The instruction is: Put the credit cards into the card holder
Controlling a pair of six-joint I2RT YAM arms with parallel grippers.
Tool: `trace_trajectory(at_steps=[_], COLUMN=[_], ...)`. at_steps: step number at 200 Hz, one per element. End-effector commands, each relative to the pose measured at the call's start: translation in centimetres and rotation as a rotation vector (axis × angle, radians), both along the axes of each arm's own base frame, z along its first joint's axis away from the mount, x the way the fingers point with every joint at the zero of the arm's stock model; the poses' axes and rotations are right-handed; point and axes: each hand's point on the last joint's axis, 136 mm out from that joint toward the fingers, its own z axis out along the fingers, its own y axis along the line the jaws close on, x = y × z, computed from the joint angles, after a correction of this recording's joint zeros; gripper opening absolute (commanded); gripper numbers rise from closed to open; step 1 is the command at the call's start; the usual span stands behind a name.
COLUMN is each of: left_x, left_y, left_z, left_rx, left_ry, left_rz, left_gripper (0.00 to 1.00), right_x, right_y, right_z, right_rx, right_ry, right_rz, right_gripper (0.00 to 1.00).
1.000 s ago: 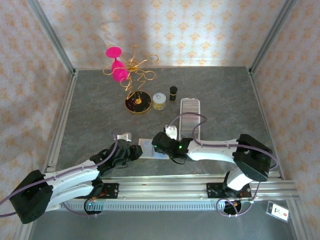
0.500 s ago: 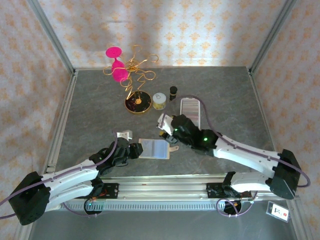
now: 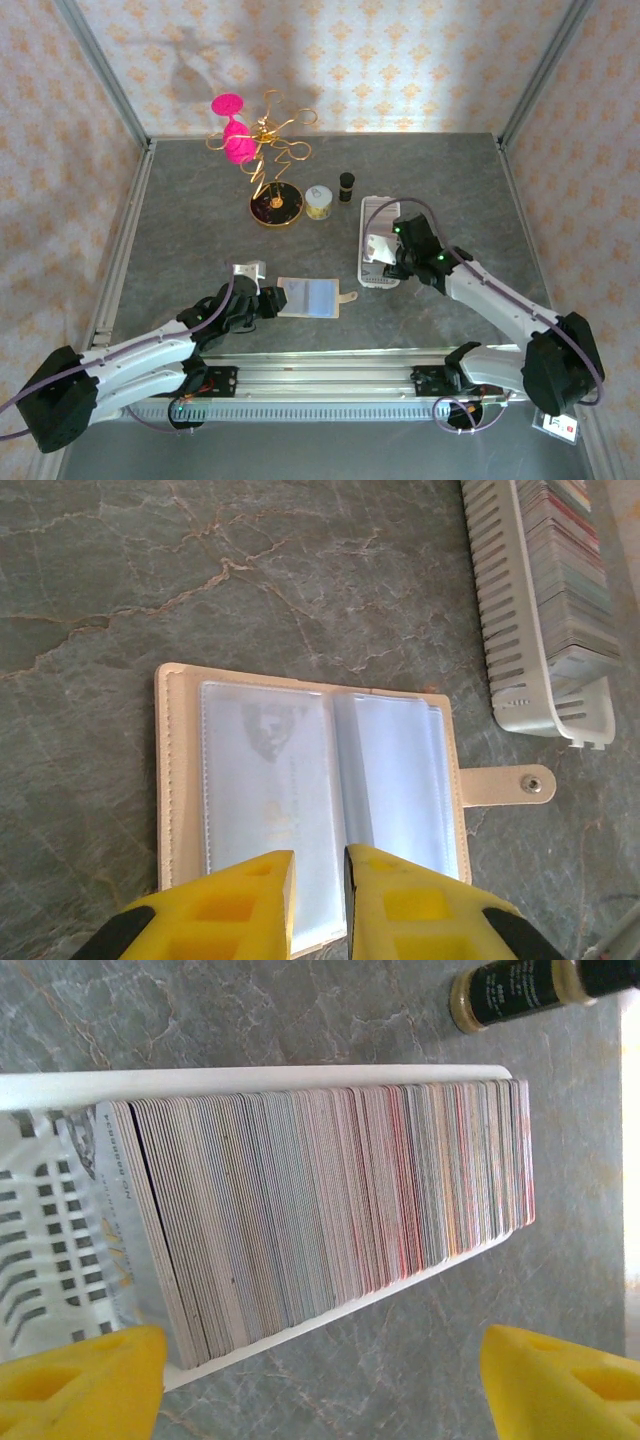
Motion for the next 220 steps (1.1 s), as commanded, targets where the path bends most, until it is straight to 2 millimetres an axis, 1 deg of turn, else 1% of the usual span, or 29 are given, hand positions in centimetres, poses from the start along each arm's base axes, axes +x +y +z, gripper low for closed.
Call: trace_trajectory(at_steps=[1,30,43,56,88,106,130,158,177,195,220], left_x=[-0.2,-0.2,-0.2,-0.2,-0.3,-0.2,-0.2,-0.1,0.0,0.0,0.0], left_y=[-0.1,-0.1,-0.1,-0.1,-0.1,-0.1,0.0,0.1,0.1,0.1,-0.1], left_z=[0.2,0.2,0.2,0.2,0.1,0.2,0.4,0.5,0.4,0.4,0.5], left_rx=[-0.011,-0.001,-0.001,-0.006,-0.008,-0.013,-0.01,-0.01,-0.009,-0.002,-0.007], left_ry=[-0.021,-0.018,-0.015,-0.012,-0.007,-0.008,-0.012,-0.016,-0.016,-0.013,-0.009], left_rz=[-0.015,-0.014,-0.014,-0.014,-0.012,-0.009,-0.001,0.005,0.005,0.004,-0.001], left_gripper=[0.21,0.19,0.18,0.18,0.17,0.17,0.17,0.17,0.17,0.17,0.16], right_x=[1.0,1.7,1.9,1.9,1.7,2.0,2.3,1.8,1.0,0.5,0.3], right_y=[0.4,0.9,1.2,1.7,2.0,2.1,1.8,1.6,2.1,2.7,2.8], right_z=[-1.0,-2.3,-2.6,-2.7,-3.6,-3.2,-1.8,-0.5,0.0,-0.3,-2.0], right_rx=[-0.061,-0.068,-0.065,-0.049,-0.057,-0.053,-0.057,-0.041,0.009,0.045,0.02], right_ry=[-0.038,-0.021,-0.005,0.017,0.05,0.039,0.008,-0.017,0.008,0.039,0.077], right_rz=[0.08,0.1,0.108,0.12,0.142,0.137,0.123,0.119,0.126,0.137,0.136], right_gripper=[0.81,0.78,0.78,0.78,0.78,0.78,0.78,0.79,0.81,0.81,0.77])
